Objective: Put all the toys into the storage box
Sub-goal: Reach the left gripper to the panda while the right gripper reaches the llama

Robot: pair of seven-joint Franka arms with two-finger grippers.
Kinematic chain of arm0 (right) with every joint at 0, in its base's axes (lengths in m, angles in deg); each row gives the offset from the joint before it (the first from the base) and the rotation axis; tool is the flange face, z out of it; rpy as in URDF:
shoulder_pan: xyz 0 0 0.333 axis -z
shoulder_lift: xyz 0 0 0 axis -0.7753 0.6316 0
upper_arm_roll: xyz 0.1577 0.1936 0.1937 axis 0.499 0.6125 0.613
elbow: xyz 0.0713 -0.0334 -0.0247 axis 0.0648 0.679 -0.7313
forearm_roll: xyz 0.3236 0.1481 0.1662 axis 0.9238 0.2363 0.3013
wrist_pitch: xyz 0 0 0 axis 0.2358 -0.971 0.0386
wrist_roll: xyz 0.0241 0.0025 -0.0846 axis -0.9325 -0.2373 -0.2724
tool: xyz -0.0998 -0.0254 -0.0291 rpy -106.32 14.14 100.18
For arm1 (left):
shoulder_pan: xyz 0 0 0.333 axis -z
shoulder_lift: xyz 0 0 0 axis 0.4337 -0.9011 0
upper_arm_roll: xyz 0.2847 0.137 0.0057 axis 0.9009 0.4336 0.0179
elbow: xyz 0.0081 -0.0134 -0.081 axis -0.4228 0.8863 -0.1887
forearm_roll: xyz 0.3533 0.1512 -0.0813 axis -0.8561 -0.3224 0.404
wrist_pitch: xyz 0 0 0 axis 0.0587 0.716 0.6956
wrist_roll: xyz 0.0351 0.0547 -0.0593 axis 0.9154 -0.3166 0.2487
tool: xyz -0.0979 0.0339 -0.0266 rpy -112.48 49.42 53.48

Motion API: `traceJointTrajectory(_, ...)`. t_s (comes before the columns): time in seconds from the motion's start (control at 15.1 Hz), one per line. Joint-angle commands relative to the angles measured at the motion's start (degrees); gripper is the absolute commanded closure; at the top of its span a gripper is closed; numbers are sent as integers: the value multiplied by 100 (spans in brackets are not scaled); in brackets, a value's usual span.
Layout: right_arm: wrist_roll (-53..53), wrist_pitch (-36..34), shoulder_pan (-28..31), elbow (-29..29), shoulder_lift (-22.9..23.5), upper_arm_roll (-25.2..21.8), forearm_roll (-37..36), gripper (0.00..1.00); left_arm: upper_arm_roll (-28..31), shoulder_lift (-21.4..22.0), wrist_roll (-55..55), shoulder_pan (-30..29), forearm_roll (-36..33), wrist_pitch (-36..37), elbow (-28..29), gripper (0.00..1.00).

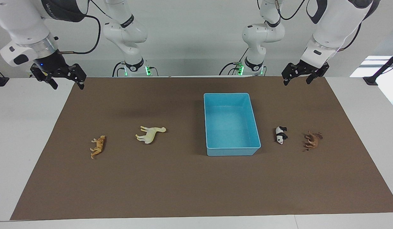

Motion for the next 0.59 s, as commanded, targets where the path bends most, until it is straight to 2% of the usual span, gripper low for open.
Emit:
traceJointTrajectory(0.0,6,-58,56,-10,-12,24,80,0,-32,92,-18,-59,-68,-73,85,0)
traceJointTrajectory(0.13,41,-58,56,-19,-12,7,36,0,-32,92,-45,-59,-68,-73,103,0)
traceJointTrajectory(0.26,6,-76,65,129,-81,7,10,0,-23,284,-1,-67,-68,-326,513,0)
traceJointTrajectory(0.53,110,99,-49,525,-266,15,10,0,-23,1084,-97,-313,-68,-2336,2551,0)
